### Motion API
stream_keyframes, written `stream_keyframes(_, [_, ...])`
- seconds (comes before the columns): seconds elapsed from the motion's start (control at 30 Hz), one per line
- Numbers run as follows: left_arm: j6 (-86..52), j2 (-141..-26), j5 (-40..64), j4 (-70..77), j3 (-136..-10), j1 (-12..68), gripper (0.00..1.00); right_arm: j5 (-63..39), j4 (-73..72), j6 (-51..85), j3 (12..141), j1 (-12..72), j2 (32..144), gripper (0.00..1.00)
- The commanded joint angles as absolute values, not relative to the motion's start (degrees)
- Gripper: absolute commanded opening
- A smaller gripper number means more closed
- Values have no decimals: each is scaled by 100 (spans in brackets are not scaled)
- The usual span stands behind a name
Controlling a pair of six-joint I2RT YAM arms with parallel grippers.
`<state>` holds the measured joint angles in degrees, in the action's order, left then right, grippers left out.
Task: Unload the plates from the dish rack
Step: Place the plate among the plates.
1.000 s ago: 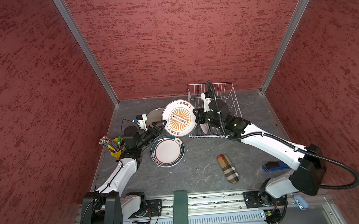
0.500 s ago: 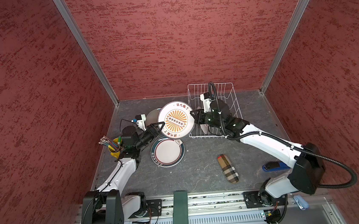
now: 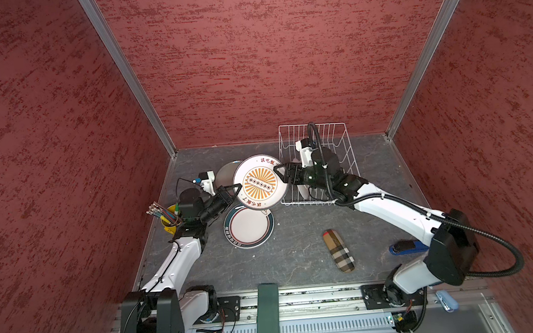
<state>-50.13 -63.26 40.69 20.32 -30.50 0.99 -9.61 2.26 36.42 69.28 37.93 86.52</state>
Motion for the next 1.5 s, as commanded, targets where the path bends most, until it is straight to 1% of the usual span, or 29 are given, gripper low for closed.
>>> stream_keyframes(0.0, [-4599,-5976,3808,1594,-3076,53,0,-716,312,3487,7058,3744,8373,89])
stream_keyframes(0.17, [-4134,-5405,3080,366,-3171,35,0,-492,503,3355,6989,3679,8131,90])
stream_keyframes(0.33, [-3802,-4924,2358,-418,-3140,26,0,-411,509,3366,6818,3575,7984,90])
stream_keyframes(0.53, [-3831,-4656,1844,-1017,-2858,18,0,-188,636,3297,6706,3499,7813,90])
stream_keyframes(0.8, [-4159,-4423,1611,-1160,-2349,19,0,-187,780,3284,6701,3411,7763,90])
stream_keyframes(1.47, [-4658,-4498,1762,-591,-1512,18,0,-214,808,3261,6833,3384,7985,90])
